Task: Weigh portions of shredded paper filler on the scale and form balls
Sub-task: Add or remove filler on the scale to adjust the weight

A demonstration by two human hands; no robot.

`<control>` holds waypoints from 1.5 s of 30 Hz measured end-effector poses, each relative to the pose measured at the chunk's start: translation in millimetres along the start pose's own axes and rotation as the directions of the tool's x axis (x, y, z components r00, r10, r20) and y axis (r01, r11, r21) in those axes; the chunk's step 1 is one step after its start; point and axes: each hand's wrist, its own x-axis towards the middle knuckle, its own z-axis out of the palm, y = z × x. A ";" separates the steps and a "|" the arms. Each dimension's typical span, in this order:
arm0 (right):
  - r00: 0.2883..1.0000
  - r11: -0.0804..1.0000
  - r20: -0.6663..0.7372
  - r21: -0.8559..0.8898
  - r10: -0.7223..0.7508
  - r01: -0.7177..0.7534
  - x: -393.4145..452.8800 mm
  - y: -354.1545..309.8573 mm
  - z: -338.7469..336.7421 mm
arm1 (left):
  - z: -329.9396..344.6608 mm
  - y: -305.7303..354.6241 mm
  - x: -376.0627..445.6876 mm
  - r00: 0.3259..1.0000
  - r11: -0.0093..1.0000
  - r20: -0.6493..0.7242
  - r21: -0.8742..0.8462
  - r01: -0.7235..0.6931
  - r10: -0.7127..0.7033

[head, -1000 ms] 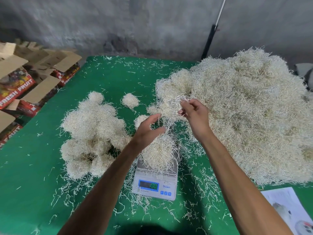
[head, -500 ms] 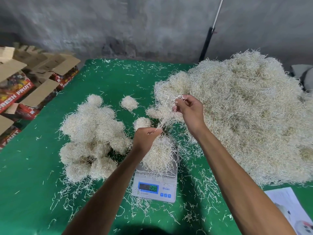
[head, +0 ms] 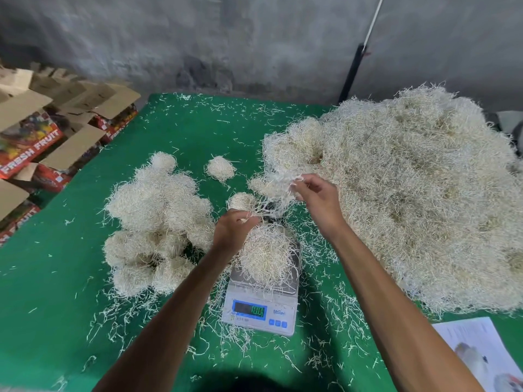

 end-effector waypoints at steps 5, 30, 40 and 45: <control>0.961 0.934 0.155 -0.311 0.231 -0.174 -19.1 50.4 -0.6 | -4.2 -28.1 -9.2 0.997 0.998 0.075 0.069 0.003 -0.009; 0.955 0.909 -0.045 -0.297 0.295 -0.294 -43.3 95.8 -27.3 | -14.0 -56.8 -24.4 0.971 0.936 0.128 -0.267 0.231 -0.203; 0.963 0.919 -0.046 -0.292 0.264 -0.266 -38.7 101.6 -28.0 | -15.8 -63.6 -27.1 0.965 0.907 0.133 -0.334 0.258 -0.225; 0.951 0.919 0.083 -0.295 0.299 -0.263 -38.2 102.8 -22.3 | -13.8 -63.7 -25.1 0.963 0.901 0.118 -0.342 0.267 -0.241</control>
